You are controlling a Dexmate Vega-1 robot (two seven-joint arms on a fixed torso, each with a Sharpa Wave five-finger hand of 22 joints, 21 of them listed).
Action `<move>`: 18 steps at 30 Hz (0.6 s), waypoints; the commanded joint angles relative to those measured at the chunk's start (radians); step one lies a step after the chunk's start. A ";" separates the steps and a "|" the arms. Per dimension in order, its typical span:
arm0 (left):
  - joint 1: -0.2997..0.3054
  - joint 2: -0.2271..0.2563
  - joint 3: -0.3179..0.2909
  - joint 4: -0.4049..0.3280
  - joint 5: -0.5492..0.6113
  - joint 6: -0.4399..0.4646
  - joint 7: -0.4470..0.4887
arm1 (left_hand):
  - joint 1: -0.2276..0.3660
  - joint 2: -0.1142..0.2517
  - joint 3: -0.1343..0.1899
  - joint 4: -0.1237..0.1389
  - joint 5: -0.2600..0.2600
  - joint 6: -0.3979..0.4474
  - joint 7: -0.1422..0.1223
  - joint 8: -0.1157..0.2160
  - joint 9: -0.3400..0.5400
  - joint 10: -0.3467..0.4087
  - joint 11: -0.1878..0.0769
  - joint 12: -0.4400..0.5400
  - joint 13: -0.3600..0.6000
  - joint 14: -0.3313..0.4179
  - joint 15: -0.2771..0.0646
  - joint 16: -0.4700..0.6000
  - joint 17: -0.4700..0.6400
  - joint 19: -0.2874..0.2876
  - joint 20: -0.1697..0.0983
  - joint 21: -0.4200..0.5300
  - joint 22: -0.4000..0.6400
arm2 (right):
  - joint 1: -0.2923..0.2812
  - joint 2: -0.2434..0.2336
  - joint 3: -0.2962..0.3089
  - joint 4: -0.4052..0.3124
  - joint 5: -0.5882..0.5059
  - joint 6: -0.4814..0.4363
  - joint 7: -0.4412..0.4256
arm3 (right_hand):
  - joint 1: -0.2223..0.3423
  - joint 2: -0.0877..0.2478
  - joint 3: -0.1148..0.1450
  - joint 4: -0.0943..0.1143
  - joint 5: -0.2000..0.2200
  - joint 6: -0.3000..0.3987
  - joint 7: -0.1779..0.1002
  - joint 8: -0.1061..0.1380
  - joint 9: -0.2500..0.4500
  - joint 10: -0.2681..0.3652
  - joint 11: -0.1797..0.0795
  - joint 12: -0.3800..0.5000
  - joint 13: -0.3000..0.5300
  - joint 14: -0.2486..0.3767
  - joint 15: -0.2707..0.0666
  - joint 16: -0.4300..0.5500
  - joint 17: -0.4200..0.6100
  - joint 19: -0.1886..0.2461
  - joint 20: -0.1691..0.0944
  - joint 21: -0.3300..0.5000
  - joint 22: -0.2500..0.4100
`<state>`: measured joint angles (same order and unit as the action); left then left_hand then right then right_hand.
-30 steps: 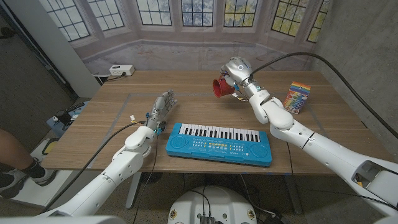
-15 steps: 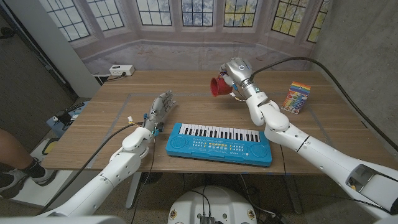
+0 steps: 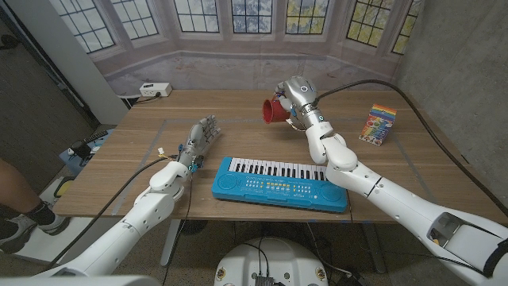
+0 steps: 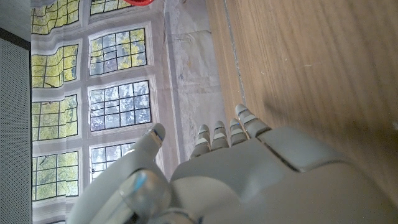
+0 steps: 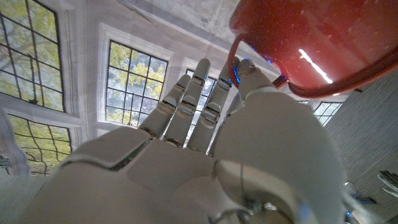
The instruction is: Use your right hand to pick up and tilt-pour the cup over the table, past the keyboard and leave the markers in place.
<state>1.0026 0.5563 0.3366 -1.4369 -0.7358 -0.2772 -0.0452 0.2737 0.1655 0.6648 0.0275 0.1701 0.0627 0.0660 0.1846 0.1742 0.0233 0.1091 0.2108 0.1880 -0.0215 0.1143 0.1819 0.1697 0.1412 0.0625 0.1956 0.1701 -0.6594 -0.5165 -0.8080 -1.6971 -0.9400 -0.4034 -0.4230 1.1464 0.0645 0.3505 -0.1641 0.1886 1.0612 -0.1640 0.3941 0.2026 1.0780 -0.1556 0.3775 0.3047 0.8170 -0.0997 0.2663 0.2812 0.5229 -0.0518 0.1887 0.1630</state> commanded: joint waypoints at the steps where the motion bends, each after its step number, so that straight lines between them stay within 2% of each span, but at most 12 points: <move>1: 0.008 0.008 -0.017 -0.002 -0.013 -0.001 -0.002 | -0.008 -0.001 0.007 0.000 0.001 0.004 0.005 0.000 0.003 0.005 0.005 0.000 0.006 0.010 0.004 -0.004 0.001 0.006 0.003 -0.001 0.003 | 0.019 0.051 -0.007 0.050 0.096 0.014 -0.063 | 0.001 -0.005 0.002 -0.002 0.008 0.003 0.004 0.004 0.001 0.012 -0.004 0.001 0.000 0.009 -0.138 -0.003 0.004 0.009 -0.132 -0.003 0.001; 6: 0.021 0.004 -0.019 -0.017 -0.026 0.012 0.011 | -0.008 -0.001 0.007 0.000 0.001 0.004 0.005 -0.001 0.003 0.004 0.006 0.000 0.006 0.010 0.004 -0.004 0.002 0.006 0.003 -0.001 0.003 | 0.007 0.066 0.021 0.050 0.181 0.040 -0.096 | 0.000 -0.005 0.001 -0.001 0.008 0.003 0.006 0.003 0.001 0.011 -0.003 0.000 0.001 0.010 -0.137 -0.003 0.006 0.008 -0.131 -0.003 0.001; 11: 0.025 -0.004 -0.014 -0.028 -0.026 0.013 0.019 | -0.009 -0.001 0.007 0.001 0.001 0.003 0.006 -0.001 0.003 0.005 0.005 0.000 0.006 0.010 0.004 -0.004 0.002 0.006 0.004 -0.001 0.003 | 0.001 0.068 0.026 0.052 0.229 0.055 -0.113 | -0.002 -0.006 0.001 -0.001 0.008 0.002 0.008 0.002 0.001 0.010 -0.002 -0.001 0.001 0.009 -0.135 -0.005 0.006 0.008 -0.128 -0.003 0.001; 18: 0.045 -0.001 -0.015 -0.054 -0.025 0.016 0.034 | -0.011 -0.002 0.007 0.002 0.001 0.004 0.006 -0.001 0.003 0.004 0.005 -0.001 0.006 0.010 0.004 -0.004 0.002 0.006 0.004 -0.001 0.003 | -0.012 0.098 0.041 0.056 0.306 0.055 -0.136 | -0.002 -0.005 0.000 0.000 0.009 0.000 0.010 0.001 0.002 0.010 0.000 -0.001 0.002 0.008 -0.136 -0.005 0.009 0.007 -0.127 -0.003 0.001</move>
<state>1.0252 0.5564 0.3230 -1.4615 -0.7588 -0.2687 -0.0304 0.2737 0.1655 0.6648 0.0275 0.1702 0.0626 0.0660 0.1846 0.1742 0.0233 0.1090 0.2107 0.1880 -0.0215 0.1143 0.1819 0.1702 0.1412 0.0625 0.1956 0.1701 -0.6563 -0.4542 -0.7888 -1.6508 -0.7475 -0.3658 -0.5205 1.1464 0.0645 0.3505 -0.1641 0.1924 1.0573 -0.1604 0.3940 0.2021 1.0803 -0.1579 0.3771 0.3045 0.8169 -0.0997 0.2624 0.2859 0.5229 -0.0518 0.1887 0.1630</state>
